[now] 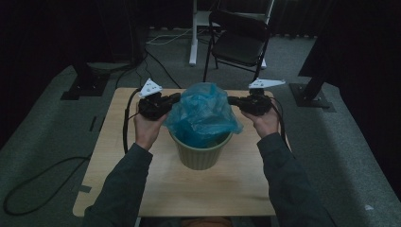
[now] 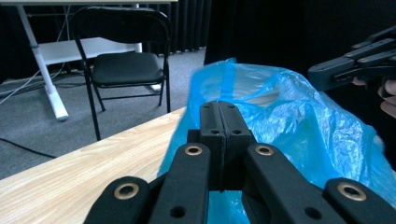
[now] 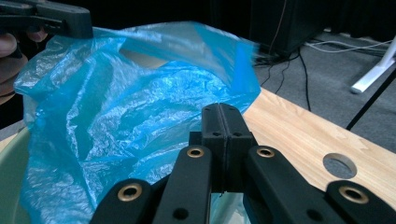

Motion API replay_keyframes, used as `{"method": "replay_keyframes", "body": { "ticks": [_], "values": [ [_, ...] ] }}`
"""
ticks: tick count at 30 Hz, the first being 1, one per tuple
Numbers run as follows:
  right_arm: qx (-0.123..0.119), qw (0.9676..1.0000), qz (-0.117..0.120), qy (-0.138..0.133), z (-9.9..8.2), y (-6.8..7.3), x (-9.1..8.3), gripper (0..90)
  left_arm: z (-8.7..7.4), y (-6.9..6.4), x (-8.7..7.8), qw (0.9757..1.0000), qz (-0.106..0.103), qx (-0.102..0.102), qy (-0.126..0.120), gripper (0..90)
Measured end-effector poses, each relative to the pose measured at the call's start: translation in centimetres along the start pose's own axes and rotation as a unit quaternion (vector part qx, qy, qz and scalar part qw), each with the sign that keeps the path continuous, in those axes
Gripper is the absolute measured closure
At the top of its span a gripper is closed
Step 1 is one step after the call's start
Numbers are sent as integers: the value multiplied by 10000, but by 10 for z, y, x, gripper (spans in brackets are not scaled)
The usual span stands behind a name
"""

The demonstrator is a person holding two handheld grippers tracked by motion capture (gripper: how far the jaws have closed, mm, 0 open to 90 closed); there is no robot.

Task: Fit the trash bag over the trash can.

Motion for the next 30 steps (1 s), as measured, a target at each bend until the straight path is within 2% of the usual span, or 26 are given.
{"method": "replay_keyframes", "body": {
  "ticks": [4, 11, 17, 19, 25, 30],
  "values": [
    [-29, 9998, 65, 179, -7, 3, 0, 900, -7, -5, -5, 9999, -71, 85, 83, 896],
    [-102, 9991, 170, 383, -17, 15, -6, 900, -20, -8, -16, 9997, -184, 80, 156, 895],
    [-159, 9976, 284, 615, -30, 26, -10, 900, -39, -9, -24, 9992, -245, 92, 295, 895],
    [-172, 9967, 317, 721, -35, 29, -10, 900, -44, -8, -27, 9990, -302, 15, 322, 896],
    [-235, 9951, 483, 826, -44, 42, -12, 900, -53, -10, -37, 9988, -391, -10, 308, 895],
    [-305, 9938, 635, 864, -49, 54, -16, 900, -60, -14, -48, 9985, -466, 66, 284, 895]
  ]
}}
Point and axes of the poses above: each handheld gripper's, and its own axes: x roughly forward along the jaws, z roughly out of its top, y roughly to its left, the point moved 7 cm from there along x, roughly forward along the jaws, and after that the axes turned 15 degrees about z, right-handed, at the moved point
